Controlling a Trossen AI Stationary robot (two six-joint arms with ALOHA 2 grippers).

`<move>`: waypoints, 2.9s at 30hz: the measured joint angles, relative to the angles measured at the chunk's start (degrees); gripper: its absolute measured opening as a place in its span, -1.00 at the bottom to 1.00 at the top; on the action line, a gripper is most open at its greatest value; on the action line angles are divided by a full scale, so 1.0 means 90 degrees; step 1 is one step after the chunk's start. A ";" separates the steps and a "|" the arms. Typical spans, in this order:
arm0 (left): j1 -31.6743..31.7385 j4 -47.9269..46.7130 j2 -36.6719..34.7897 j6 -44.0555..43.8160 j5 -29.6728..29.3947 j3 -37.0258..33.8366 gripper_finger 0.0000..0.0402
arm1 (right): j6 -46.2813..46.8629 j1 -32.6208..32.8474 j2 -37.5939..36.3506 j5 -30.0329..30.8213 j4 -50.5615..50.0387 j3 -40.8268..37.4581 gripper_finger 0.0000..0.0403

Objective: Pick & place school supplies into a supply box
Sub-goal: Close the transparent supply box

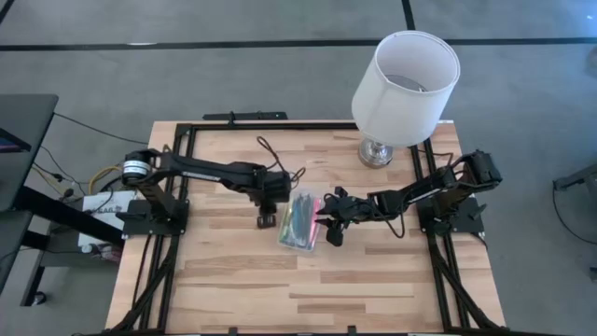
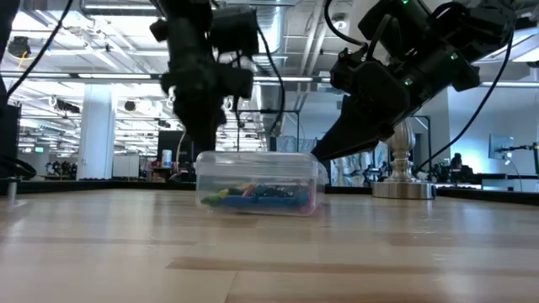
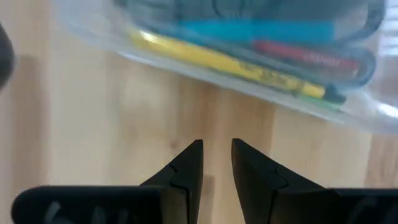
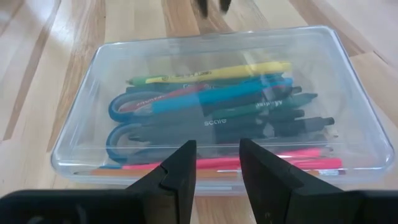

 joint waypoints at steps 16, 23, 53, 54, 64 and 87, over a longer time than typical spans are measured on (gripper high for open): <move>-0.0693 0.1459 0.0412 -0.0714 0.0762 -0.0314 -0.61 | -0.0024 0.0002 0.0007 -0.0018 0.0025 0.0000 -0.42; -0.0742 0.1466 0.0412 -0.0747 0.0506 -0.0314 -0.61 | -0.0023 0.0002 0.0012 -0.0017 0.0044 0.0005 -0.42; -0.0573 0.2061 0.0412 -0.1031 0.0373 -0.0541 -0.61 | 0.0077 0.0000 0.0005 -0.0037 -0.0150 0.0012 -0.42; -0.0573 0.2113 0.0412 -0.1072 0.0362 -0.0591 -0.61 | 0.0122 0.0000 0.0007 -0.0040 -0.0137 0.0012 -0.42; -0.0369 0.2229 0.0412 -0.1556 -0.0098 -0.0754 -0.61 | 0.0201 0.0012 0.0012 -0.0040 -0.0034 0.0010 -0.42; -0.0189 0.2568 0.0819 -0.1994 0.0503 -0.0754 -0.62 | 0.0495 -0.0056 0.0638 -0.0307 0.0311 0.0262 -0.42</move>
